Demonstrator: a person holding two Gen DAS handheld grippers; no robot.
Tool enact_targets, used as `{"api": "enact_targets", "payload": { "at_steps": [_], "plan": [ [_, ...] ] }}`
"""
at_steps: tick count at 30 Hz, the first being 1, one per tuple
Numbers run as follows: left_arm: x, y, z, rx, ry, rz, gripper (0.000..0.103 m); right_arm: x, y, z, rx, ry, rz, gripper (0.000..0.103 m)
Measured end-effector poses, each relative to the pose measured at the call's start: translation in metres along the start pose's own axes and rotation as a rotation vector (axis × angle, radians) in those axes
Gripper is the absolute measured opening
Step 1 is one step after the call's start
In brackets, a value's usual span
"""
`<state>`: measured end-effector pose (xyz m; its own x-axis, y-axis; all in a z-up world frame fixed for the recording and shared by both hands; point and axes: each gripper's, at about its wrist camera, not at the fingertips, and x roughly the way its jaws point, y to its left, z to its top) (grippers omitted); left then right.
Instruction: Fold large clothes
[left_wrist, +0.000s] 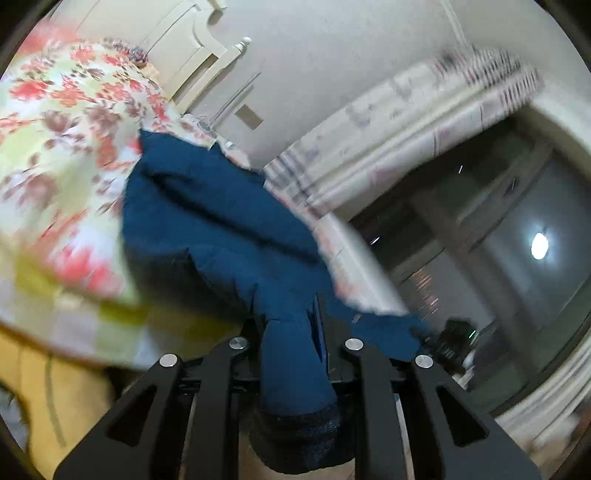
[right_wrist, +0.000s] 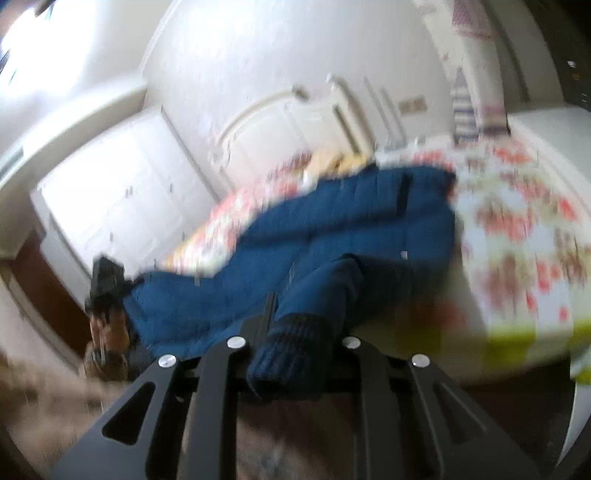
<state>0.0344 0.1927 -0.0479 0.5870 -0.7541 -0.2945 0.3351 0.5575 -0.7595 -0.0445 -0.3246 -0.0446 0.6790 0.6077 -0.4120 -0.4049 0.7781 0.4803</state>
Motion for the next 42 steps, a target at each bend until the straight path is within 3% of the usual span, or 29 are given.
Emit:
{"api": "enact_targets", "payload": {
  "at_steps": [3,5,8,9,10,12,14,15,17,22,24,27,30,32,34,36,39,41,42],
  "plan": [
    [0.045,0.017,0.065,-0.149,-0.006,-0.022,0.017,0.038,-0.022,0.061,0.107,-0.050,-0.010,0.017],
    [0.090,0.044,0.114,-0.267,0.010,0.006,0.018,0.080,-0.050,0.099,0.202,-0.042,-0.010,0.018],
    [0.139,0.091,0.160,-0.432,0.018,0.085,0.019,0.145,-0.105,0.138,0.371,-0.034,-0.013,0.029],
    [0.150,0.103,0.167,-0.464,0.018,0.101,0.019,0.169,-0.127,0.145,0.434,-0.032,-0.006,0.040],
    [0.165,0.122,0.176,-0.517,0.017,0.115,0.021,0.191,-0.152,0.146,0.524,-0.035,0.015,0.062],
    [0.180,0.140,0.186,-0.555,0.026,0.142,0.021,0.214,-0.188,0.141,0.650,-0.035,0.033,0.081],
    [0.189,0.158,0.193,-0.567,0.053,0.115,0.022,0.224,-0.214,0.134,0.719,-0.061,0.029,0.081],
    [0.189,0.164,0.196,-0.569,0.064,0.072,0.022,0.223,-0.224,0.132,0.725,-0.087,0.068,0.081],
    [0.188,0.171,0.204,-0.573,0.091,0.001,0.023,0.219,-0.231,0.134,0.691,-0.102,0.079,0.081],
    [0.179,0.174,0.223,-0.603,0.173,-0.111,0.023,0.213,-0.219,0.166,0.392,0.002,-0.190,0.082],
    [0.182,0.169,0.226,-0.604,0.198,-0.113,0.023,0.225,-0.210,0.171,0.273,0.088,-0.252,0.084],
    [0.187,0.178,0.228,-0.710,0.225,-0.074,0.023,0.255,-0.203,0.166,0.134,0.236,-0.316,0.084],
    [0.182,0.154,0.231,-0.658,0.192,-0.147,0.023,0.273,-0.202,0.159,0.087,0.271,-0.325,0.084],
    [0.176,0.131,0.232,-0.583,0.215,-0.196,0.023,0.275,-0.206,0.156,0.100,0.257,-0.296,0.084],
    [0.161,0.112,0.235,-0.499,0.207,-0.170,0.023,0.275,-0.208,0.154,0.095,0.247,-0.282,0.079],
    [0.138,0.093,0.244,-0.351,0.119,-0.044,0.023,0.272,-0.204,0.153,0.075,0.237,-0.273,0.076],
    [0.110,0.066,0.250,-0.063,-0.079,0.226,0.023,0.272,-0.195,0.155,0.028,0.219,-0.291,0.073],
    [0.118,0.049,0.240,0.193,-0.091,0.407,0.023,0.273,-0.192,0.157,0.011,0.217,-0.301,0.073],
    [0.125,0.050,0.237,0.256,-0.060,0.446,0.023,0.274,-0.192,0.158,0.008,0.217,-0.305,0.073]
  ]
}}
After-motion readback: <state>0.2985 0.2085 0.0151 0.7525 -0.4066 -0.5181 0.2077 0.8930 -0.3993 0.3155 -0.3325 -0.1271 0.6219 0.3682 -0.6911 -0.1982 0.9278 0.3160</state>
